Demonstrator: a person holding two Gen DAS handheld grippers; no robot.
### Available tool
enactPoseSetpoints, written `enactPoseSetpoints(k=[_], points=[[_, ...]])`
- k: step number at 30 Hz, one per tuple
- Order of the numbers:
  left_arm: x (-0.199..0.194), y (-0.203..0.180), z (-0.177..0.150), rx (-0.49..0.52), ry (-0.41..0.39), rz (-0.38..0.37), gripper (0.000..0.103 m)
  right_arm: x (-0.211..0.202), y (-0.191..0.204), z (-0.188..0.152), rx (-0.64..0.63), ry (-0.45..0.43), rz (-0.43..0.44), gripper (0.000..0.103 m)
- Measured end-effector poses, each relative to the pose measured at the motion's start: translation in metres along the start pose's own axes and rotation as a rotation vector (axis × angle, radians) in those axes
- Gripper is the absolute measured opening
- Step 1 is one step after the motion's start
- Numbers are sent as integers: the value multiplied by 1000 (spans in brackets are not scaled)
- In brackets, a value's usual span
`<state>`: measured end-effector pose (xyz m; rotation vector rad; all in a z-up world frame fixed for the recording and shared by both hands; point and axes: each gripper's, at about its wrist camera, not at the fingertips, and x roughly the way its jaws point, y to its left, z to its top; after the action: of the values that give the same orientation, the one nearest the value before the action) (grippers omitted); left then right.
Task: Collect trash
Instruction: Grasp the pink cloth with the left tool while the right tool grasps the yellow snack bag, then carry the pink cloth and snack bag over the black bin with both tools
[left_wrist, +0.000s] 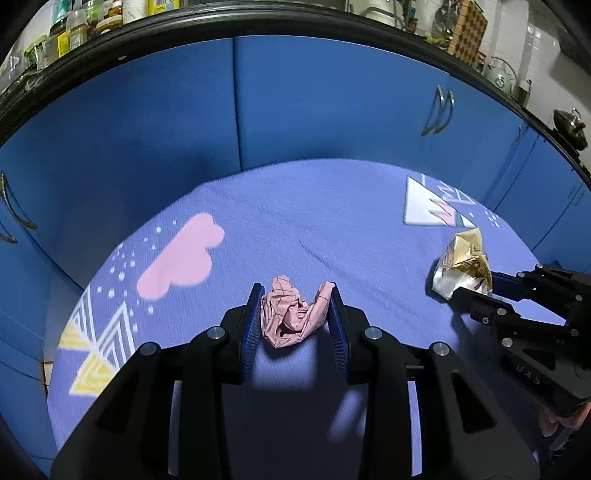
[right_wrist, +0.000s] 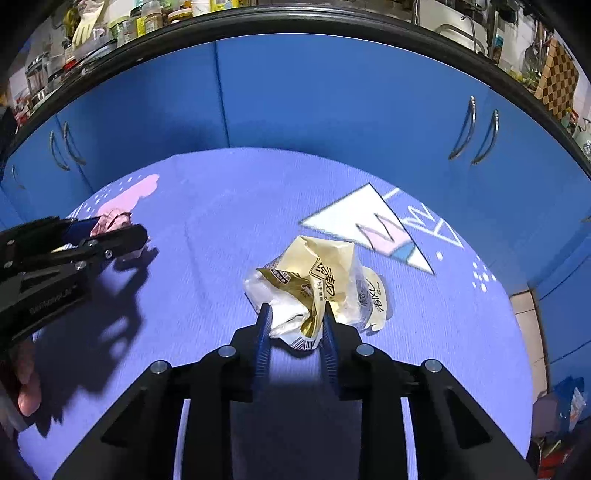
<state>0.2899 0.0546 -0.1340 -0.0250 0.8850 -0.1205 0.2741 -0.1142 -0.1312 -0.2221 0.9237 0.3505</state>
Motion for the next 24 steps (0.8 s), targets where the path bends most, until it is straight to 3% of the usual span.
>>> enactPoseSetpoints(k=[8, 24], points=[[-11, -9, -20, 28, 51, -11, 35, -48, 13, -34, -27, -4, -14, 26], [-91, -63, -76, 132, 9, -37, 35, -151, 17, -107, -19, -53, -99, 26]])
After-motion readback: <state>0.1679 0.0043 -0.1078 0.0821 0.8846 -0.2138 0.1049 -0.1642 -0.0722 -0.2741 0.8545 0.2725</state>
